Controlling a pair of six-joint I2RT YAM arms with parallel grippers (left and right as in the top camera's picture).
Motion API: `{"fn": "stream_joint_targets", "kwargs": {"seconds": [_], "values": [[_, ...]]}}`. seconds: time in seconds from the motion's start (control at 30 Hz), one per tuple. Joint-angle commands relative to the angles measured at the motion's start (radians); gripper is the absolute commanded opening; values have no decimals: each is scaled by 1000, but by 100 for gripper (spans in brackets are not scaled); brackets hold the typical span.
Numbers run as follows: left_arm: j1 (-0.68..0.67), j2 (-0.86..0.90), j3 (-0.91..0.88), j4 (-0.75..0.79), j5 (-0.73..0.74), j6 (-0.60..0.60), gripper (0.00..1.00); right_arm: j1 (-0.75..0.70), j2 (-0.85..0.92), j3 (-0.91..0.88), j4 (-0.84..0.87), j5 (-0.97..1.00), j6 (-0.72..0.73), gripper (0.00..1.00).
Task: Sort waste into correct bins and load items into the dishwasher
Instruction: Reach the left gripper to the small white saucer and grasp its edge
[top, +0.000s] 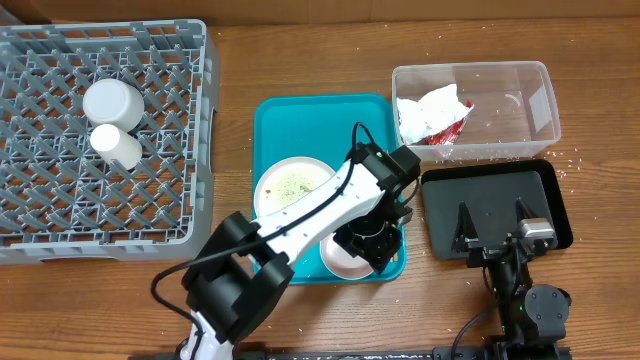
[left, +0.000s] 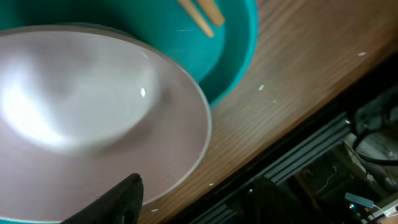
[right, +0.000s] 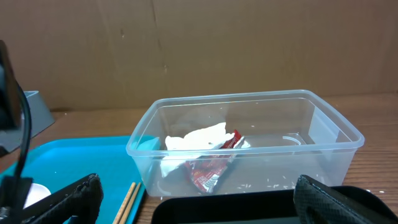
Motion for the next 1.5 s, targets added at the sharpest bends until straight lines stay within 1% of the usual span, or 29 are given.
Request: {"fn": "stream_joint_targets", "kwargs": {"seconds": [0.0,0.07,0.2,0.27,0.37,0.43,0.63,0.93,1.0,1.07,1.2,1.27,1.37,1.47], "values": [[-22,-38,-18,21,27,57,60,7,-7,-10,6,7,-3,100],[-37,-38,-55,54,-29,56,60,7,-7,-10,6,7,-3,100],[-48,-38,-122,116,-68,45,60,7,-7,-10,6,7,-3,100],[-47,-38,-140,142,-77,44,58,7,-7,-10,6,7,-3,100],[-45,-38,-152,173,-154,23,57,7,-7,-10,6,7,-3,100],[-45,-38,-154,188,-178,23,57,7,-7,-10,6,7,-3,100],[-48,-38,-162,243,-180,23,51,7,-7,-10,6,7,-3,100],[-48,-38,-235,314,-161,23,42,7,-7,-10,6,7,-3,100],[-48,-38,-233,318,-161,23,39,7,-7,-10,6,7,-3,100],[-48,-38,-226,316,-161,23,29,7,-7,-10,6,7,-3,100],[-48,-38,-181,284,-161,18,14,7,-7,-10,6,7,-3,100],[-48,-38,-141,258,-145,18,12,7,-7,-10,6,7,-3,100],[-47,-38,-62,214,-95,19,4,7,-7,-10,6,7,-3,100],[-43,-39,28,162,-97,27,4,7,-7,-10,6,7,-3,100]]}}
